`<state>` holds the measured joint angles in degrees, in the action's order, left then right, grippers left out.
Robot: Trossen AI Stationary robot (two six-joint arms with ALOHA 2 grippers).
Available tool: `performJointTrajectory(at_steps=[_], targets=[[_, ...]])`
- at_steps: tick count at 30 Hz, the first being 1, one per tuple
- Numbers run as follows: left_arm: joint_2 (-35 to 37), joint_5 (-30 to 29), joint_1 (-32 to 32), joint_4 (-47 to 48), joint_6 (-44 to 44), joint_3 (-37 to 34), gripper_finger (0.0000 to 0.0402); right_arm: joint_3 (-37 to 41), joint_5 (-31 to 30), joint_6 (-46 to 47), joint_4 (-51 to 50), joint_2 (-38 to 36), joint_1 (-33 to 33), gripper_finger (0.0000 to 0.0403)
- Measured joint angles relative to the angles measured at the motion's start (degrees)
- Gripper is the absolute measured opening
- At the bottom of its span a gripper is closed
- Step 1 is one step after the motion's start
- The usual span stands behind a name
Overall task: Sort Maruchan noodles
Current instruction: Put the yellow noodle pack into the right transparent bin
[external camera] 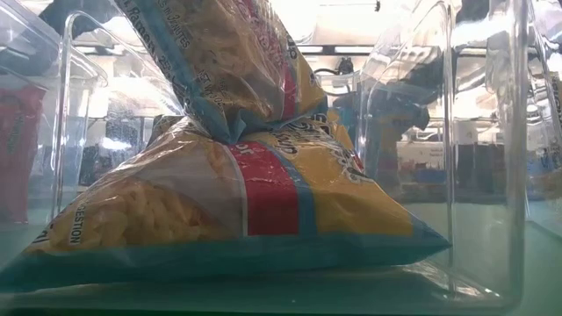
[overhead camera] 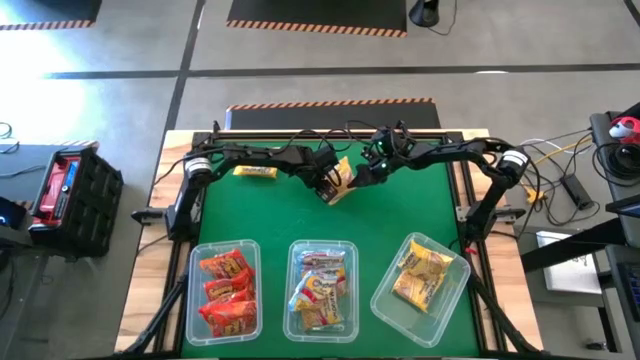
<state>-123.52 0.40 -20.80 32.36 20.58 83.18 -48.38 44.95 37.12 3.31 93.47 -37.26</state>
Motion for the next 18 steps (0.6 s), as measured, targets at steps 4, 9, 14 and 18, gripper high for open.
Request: performJointTrajectory(at_steps=[4,9,14,18], targets=[[0.0,-0.1,0.3,0.0,0.0,0.0,0.0146,0.0,-5.3,-1.7,0.1,0.0,0.0,0.0250],[0.0,-0.3,0.6,0.0,0.0,0.0,0.0146,-0.1,-7.5,-2.4,0.3,0.0,-0.5,0.0269],[0.0,-0.4,0.7,0.0,0.9,0.0,0.0146,-1.0,-5.6,-3.4,-4.1,-0.3,-1.4,0.0269],[0.0,-0.5,0.7,0.0,1.5,0.0,0.0146,-2.2,-6.1,-7.0,-8.7,-0.4,-2.7,0.0262]])
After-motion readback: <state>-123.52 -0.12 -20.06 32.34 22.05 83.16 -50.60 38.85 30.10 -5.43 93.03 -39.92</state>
